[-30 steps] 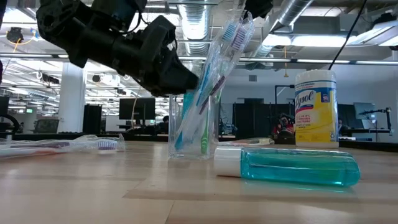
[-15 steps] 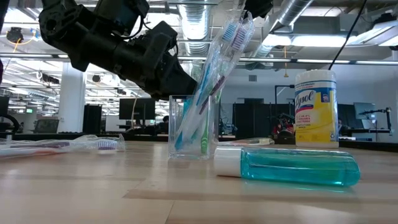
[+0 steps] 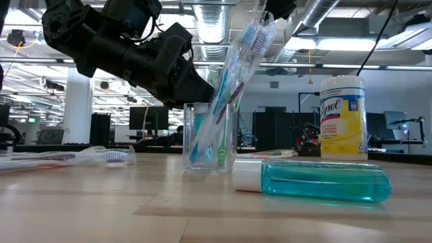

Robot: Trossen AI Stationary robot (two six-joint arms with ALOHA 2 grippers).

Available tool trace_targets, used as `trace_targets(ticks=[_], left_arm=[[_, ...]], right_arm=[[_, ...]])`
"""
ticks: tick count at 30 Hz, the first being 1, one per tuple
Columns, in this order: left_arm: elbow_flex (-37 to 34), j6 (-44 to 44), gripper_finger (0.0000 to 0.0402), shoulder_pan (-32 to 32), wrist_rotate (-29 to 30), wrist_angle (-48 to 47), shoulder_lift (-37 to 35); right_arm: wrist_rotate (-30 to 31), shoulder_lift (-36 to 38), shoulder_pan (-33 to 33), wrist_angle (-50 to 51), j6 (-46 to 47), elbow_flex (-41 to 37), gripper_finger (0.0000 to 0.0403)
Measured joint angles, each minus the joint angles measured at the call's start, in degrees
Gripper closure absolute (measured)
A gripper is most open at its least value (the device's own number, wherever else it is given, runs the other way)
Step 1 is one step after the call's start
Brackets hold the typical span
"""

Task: Pick & Place toothbrushing station
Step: Put the left blue mouthwash into the transparent organizer, then put the violet toothbrush into the transparent organizer

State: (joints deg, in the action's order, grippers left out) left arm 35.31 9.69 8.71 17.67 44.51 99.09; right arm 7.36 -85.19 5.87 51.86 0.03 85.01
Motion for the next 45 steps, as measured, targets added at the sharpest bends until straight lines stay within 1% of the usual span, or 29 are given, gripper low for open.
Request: trace_targets(ticks=[9,15,24,32,36,45], left_arm=[[0.0,0.02,0.0269,0.0,-0.1,0.54,-0.52],[0.0,0.05,0.0269,0.0,-2.5,1.05,-1.03],[-0.02,0.01,0.027,0.02,-2.56,1.04,-1.81],[-0.05,-0.2,0.0271,0.22,-2.54,0.59,-3.9],[-0.07,-0.15,0.0271,0.93,-2.52,-2.66,-6.74],[-0.07,4.69,0.0271,3.16,-2.15,-18.77,-16.99]], right_arm=[[0.0,0.0,0.0,0.0,0.0,0.0,0.0316],[0.01,0.0,-0.02,0.0,0.01,0.0,0.0316],[0.0,-0.02,-0.02,0.0,0.02,0.0,0.0316],[0.0,-0.02,0.0,0.02,0.02,0.0,0.0316],[0.0,-0.02,-0.02,0.02,0.02,0.0,0.0316],[0.01,-0.02,-0.01,0.02,0.02,0.0,0.0316]])
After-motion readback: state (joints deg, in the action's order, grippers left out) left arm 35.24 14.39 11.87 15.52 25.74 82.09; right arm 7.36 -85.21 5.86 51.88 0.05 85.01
